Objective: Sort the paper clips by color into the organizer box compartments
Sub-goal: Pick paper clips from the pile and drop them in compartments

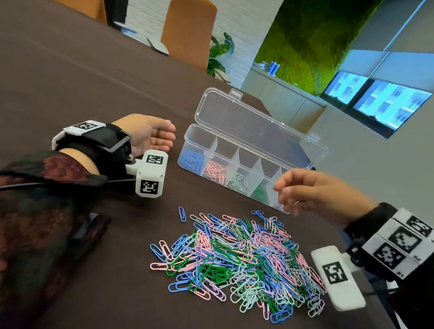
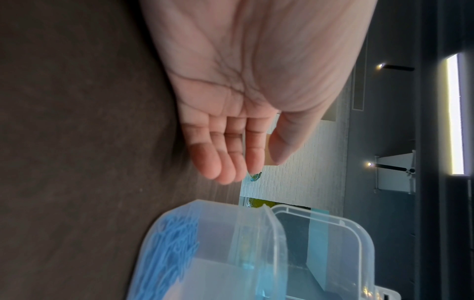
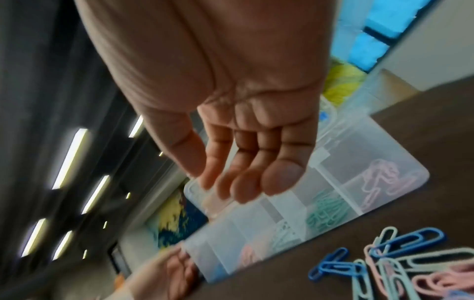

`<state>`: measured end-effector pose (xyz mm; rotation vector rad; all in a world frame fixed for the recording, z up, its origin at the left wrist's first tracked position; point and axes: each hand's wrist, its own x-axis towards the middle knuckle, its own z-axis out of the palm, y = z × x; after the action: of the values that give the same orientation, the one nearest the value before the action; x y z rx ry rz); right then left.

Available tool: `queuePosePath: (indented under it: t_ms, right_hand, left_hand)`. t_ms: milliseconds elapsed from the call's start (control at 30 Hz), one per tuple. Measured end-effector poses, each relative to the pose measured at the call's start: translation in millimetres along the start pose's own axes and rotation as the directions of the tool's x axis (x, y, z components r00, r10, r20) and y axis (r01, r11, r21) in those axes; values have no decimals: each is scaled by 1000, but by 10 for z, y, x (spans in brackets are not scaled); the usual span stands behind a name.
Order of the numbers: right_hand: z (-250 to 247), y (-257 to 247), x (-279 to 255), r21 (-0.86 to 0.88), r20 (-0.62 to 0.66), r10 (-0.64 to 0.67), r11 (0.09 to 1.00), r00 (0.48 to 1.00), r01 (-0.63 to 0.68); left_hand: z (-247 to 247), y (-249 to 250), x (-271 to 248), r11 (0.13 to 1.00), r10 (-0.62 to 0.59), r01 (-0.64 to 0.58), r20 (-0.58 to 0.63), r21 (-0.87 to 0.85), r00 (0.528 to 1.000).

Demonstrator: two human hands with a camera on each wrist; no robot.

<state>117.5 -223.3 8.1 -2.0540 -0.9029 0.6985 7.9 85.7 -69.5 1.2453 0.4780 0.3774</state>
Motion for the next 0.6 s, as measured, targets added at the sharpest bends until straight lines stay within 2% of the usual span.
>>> queuePosePath:
  t_ms: [100,233,333,533,600]
  right_hand:
    - [263,-69,84,-307,193,6,950,981,55]
    - [629,-231,269,-538,262,-17,828,965,160]
    - [913,-412,407,-603,262,-44,773,964,199]
    - [1404,-570,561,-806,338,28,524,941,274]
    - [1421,-563,572,-807,366,23,505,930,305]
  left_hand:
    - [7,0,-2,1000,-2,2,-5,-8,1000]
    - [4,-1,-1,1000,-7,7,-8,-13,1000]
    - [8,0,-3,1000,-9,8,-3,-16,1000]
    - [12,10,-14,1000,-13,13,-4,-24,1000]
    - [11,11,-17,999,-17,17,-6,-28,1000]
